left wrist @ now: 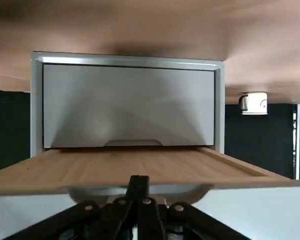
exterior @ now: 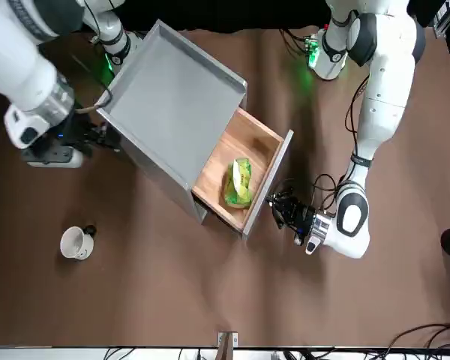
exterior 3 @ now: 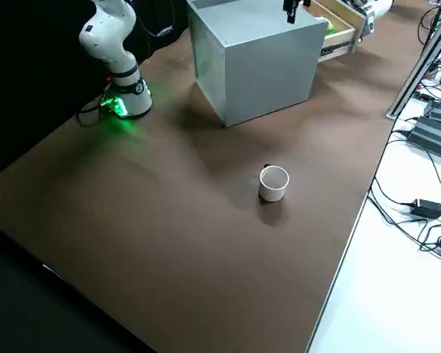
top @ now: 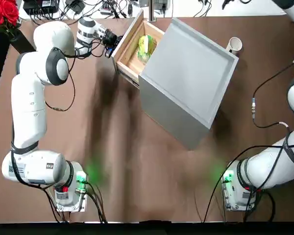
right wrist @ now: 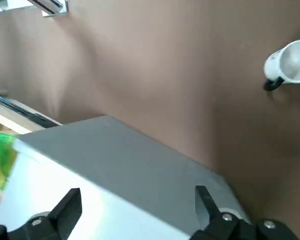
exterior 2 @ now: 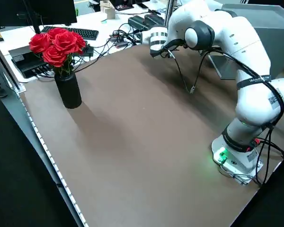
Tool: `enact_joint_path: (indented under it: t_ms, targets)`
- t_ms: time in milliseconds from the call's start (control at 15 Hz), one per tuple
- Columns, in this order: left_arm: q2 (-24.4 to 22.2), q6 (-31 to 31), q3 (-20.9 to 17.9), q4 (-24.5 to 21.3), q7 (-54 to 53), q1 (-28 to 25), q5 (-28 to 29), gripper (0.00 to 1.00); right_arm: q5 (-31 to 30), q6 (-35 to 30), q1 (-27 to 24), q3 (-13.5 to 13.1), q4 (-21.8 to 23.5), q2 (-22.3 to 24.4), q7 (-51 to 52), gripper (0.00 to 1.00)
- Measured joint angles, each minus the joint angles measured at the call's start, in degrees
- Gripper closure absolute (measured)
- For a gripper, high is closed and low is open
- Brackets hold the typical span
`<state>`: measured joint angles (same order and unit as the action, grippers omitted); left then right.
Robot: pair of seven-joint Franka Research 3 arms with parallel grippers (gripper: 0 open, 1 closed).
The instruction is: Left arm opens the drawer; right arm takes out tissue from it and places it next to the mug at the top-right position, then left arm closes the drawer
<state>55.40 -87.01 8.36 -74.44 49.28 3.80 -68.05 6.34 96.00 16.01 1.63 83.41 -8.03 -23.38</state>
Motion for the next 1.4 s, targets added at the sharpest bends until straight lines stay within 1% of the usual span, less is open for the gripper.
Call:
enact_joint_path:
  t_ms: [67,200,267,333,400,667,867,1067,1200,1333,1400]
  targets:
    - [0.0,0.0,0.0,0.0,0.0,0.0,0.0,0.99,0.0,0.4,1.6,0.0,-1.0,-0.9,-2.9,0.0]
    - [0.0,0.1,0.0,0.0,-0.1,0.0,0.1,0.96,0.0,3.2,4.8,0.0,-2.2,-2.5,-8.2,0.0]
    - [0.0,0.3,0.0,0.0,-0.3,0.0,0.3,0.9,0.0,4.6,6.2,0.0,-2.6,-3.2,-10.4,0.0]
    - [0.0,1.0,-0.1,-0.1,-1.5,0.0,0.6,0.74,0.0,6.6,8.4,0.0,-3.0,-4.4,-13.8,0.0]
    - [0.0,1.4,-0.2,-0.3,-1.7,0.0,0.7,0.66,0.0,7.5,9.1,0.0,-3.1,-4.8,-14.9,0.0]
    - [0.3,2.4,-0.2,-0.5,-2.7,-0.3,1.2,0.64,0.0,11.2,11.5,0.0,-3.3,-6.3,-17.3,0.0]
    - [0.6,3.2,-1.3,-0.7,-4.0,-0.5,1.4,0.63,0.0,13.3,13.5,0.0,-3.7,-7.2,-19.3,0.0]
    - [1.1,3.2,-3.0,-0.8,-5.8,-0.6,2.0,0.61,0.0,13.6,15.2,0.0,-5.8,-9.0,-21.5,0.0]
    - [1.2,3.1,-3.4,-0.7,-6.4,-0.8,2.7,0.59,0.0,13.7,16.3,0.0,-7.3,-10.4,-22.8,0.0]
    - [0.9,3.0,-4.5,-0.2,-6.4,-1.0,3.9,0.56,0.0,13.8,17.4,0.0,-8.9,-12.0,-23.6,0.0]
    - [0.6,3.0,-5.4,0.1,-6.5,-1.0,4.4,0.5,0.0,13.8,17.9,0.0,-9.7,-13.0,-23.7,0.0]
